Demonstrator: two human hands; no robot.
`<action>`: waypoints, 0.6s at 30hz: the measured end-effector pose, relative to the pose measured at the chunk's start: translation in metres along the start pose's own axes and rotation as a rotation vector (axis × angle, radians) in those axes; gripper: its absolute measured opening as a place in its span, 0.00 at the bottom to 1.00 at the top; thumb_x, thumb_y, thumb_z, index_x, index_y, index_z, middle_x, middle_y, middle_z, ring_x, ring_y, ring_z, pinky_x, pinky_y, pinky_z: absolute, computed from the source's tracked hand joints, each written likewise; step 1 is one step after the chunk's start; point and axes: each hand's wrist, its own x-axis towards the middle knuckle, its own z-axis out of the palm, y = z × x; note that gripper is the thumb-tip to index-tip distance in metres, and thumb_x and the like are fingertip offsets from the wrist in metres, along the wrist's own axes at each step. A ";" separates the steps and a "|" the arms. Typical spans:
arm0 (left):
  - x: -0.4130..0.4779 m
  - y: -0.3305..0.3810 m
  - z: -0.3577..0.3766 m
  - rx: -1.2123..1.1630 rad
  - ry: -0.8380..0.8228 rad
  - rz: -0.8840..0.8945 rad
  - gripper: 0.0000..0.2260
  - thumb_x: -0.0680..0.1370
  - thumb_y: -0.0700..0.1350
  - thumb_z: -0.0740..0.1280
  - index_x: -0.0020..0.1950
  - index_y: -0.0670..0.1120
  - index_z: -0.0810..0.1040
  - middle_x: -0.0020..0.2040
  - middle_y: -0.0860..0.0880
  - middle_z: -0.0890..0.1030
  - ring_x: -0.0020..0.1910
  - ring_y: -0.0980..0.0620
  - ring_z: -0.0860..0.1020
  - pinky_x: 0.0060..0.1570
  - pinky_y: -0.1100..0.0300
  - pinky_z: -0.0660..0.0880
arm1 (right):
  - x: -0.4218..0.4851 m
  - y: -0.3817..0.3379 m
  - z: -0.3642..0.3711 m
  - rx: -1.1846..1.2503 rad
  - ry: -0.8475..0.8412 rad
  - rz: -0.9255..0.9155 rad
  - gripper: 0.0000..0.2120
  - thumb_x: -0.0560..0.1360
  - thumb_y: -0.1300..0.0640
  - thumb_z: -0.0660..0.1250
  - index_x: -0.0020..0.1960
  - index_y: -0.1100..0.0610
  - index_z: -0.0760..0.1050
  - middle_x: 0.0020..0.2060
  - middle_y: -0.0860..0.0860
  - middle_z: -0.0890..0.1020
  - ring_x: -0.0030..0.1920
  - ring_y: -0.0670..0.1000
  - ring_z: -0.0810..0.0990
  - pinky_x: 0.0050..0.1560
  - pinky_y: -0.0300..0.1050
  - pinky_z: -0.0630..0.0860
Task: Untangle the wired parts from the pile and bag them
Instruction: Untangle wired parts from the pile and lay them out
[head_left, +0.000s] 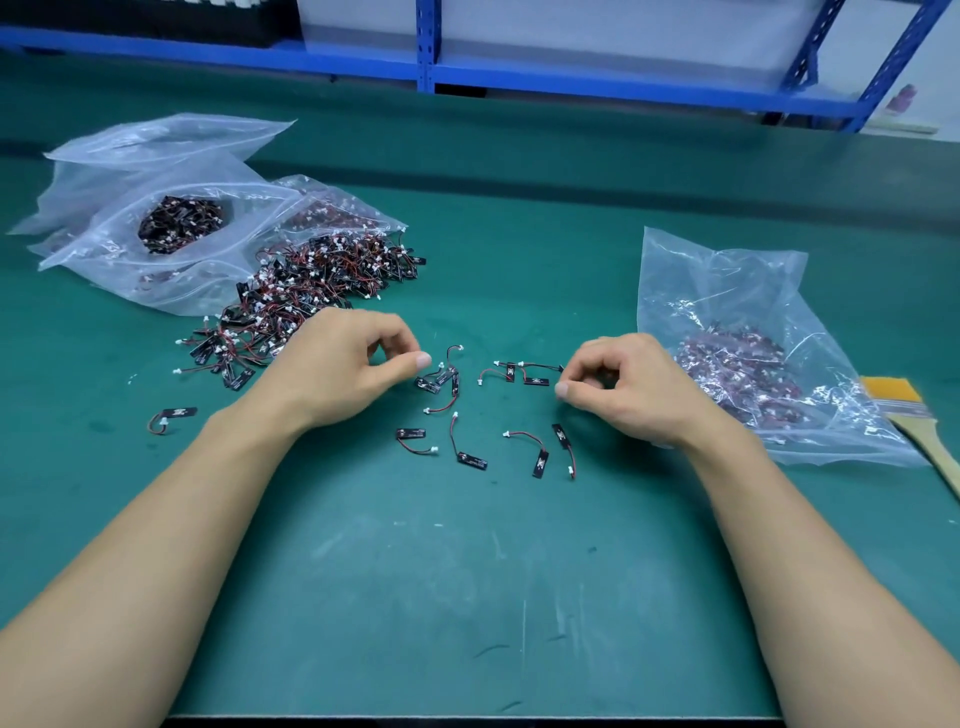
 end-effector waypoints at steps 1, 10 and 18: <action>-0.001 0.000 -0.001 -0.016 -0.033 -0.017 0.06 0.75 0.53 0.74 0.40 0.53 0.82 0.33 0.59 0.80 0.31 0.57 0.72 0.36 0.60 0.68 | 0.000 0.001 0.000 0.003 -0.002 0.003 0.09 0.73 0.61 0.73 0.35 0.53 0.81 0.30 0.56 0.77 0.28 0.44 0.68 0.33 0.32 0.65; -0.004 0.006 -0.003 -0.072 -0.413 -0.115 0.09 0.68 0.57 0.79 0.32 0.56 0.82 0.28 0.57 0.81 0.27 0.60 0.74 0.32 0.62 0.71 | 0.001 0.009 0.000 0.026 0.023 0.005 0.07 0.71 0.55 0.71 0.34 0.51 0.80 0.28 0.54 0.76 0.28 0.44 0.67 0.32 0.32 0.64; -0.005 0.008 -0.002 -0.057 -0.450 -0.157 0.14 0.73 0.58 0.73 0.30 0.54 0.82 0.25 0.54 0.80 0.24 0.60 0.72 0.27 0.66 0.68 | 0.002 0.011 -0.002 0.007 0.056 0.044 0.10 0.73 0.60 0.72 0.34 0.52 0.80 0.28 0.52 0.77 0.28 0.43 0.68 0.31 0.32 0.65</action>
